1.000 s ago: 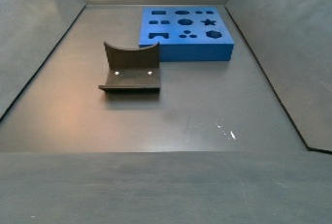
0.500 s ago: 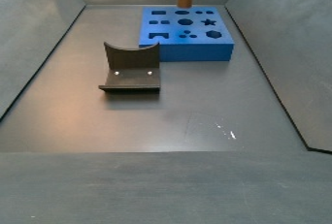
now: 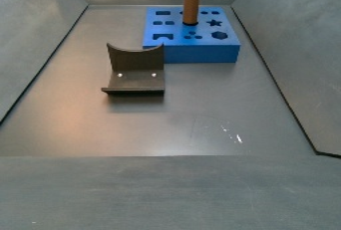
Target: Insert the round object.
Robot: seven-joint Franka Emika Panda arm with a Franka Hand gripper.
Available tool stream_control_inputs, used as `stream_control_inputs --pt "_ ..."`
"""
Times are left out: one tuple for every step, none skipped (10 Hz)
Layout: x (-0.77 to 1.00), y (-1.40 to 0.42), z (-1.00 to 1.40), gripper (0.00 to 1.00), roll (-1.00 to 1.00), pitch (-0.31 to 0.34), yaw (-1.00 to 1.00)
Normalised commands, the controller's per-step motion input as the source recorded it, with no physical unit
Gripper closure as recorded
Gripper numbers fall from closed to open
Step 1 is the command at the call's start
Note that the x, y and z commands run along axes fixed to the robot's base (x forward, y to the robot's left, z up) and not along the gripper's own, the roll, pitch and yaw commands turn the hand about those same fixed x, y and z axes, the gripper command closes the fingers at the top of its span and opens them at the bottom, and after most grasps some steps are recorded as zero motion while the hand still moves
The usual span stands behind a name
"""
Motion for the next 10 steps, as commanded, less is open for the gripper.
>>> stream_control_inputs --pt "0.00 0.10 -0.38 1.00 0.00 -0.004 0.00" --pt "0.00 0.07 -0.35 1.00 0.00 0.000 0.00" --pt "0.00 0.04 -0.38 1.00 -0.03 -0.023 0.00" --pt "0.00 0.01 -0.37 1.00 -0.05 -0.041 -0.02" --pt "0.00 0.00 -0.36 1.00 -0.06 -0.057 -0.04" --pt "0.00 0.00 -0.39 1.00 -0.04 -0.081 -0.02" --pt "0.00 0.00 -0.33 1.00 0.00 -0.057 0.00" --pt "0.00 0.00 -0.27 1.00 0.00 -0.060 0.00" --pt "0.00 0.00 -0.08 1.00 -0.04 -0.061 0.00" --pt "0.00 0.00 0.00 1.00 0.00 0.000 0.00"
